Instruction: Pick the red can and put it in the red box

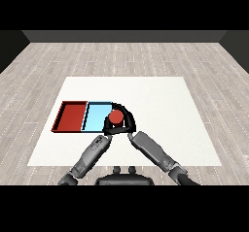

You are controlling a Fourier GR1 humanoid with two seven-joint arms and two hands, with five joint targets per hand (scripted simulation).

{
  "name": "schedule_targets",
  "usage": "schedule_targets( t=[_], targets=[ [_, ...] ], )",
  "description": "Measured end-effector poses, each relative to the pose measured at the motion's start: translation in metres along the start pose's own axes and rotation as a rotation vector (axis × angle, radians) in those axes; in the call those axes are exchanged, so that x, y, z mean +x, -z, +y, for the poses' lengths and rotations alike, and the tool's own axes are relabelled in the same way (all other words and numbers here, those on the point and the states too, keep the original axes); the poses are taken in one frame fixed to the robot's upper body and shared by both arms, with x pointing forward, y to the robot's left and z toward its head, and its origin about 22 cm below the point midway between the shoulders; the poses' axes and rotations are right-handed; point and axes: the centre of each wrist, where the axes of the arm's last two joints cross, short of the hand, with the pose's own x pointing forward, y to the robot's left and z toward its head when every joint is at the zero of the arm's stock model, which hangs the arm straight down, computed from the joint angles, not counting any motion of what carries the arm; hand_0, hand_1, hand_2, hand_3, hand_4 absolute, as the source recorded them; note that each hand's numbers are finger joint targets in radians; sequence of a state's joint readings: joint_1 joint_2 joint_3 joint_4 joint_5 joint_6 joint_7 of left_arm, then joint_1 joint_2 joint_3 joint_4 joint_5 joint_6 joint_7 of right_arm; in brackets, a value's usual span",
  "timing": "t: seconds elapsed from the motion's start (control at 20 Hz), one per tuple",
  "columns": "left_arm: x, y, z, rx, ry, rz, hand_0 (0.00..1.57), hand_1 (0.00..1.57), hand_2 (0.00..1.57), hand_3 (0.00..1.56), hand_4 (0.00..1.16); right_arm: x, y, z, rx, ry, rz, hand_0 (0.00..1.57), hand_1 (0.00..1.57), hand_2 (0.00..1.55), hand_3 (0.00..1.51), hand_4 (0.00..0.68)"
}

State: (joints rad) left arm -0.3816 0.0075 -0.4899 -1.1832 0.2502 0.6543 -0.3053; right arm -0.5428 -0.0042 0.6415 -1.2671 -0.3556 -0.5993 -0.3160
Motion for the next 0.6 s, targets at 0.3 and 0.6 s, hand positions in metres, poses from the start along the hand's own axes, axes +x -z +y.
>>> schedule_targets(
  t=[0.3,0.6],
  targets=[
    [-0.004,-0.001,0.003,0.005,0.008,0.007,1.57,1.57,1.57,1.51,1.15,-0.003,-0.006,-0.008,-0.007,-0.001,-0.005,0.00,0.00,0.00,0.00,0.000],
    [-0.007,-0.002,0.006,0.018,-0.003,0.028,1.57,1.57,1.57,1.49,1.14,0.025,0.006,-0.031,-0.066,0.001,-0.051,0.00,0.00,0.00,0.00,0.000]
  ],
)
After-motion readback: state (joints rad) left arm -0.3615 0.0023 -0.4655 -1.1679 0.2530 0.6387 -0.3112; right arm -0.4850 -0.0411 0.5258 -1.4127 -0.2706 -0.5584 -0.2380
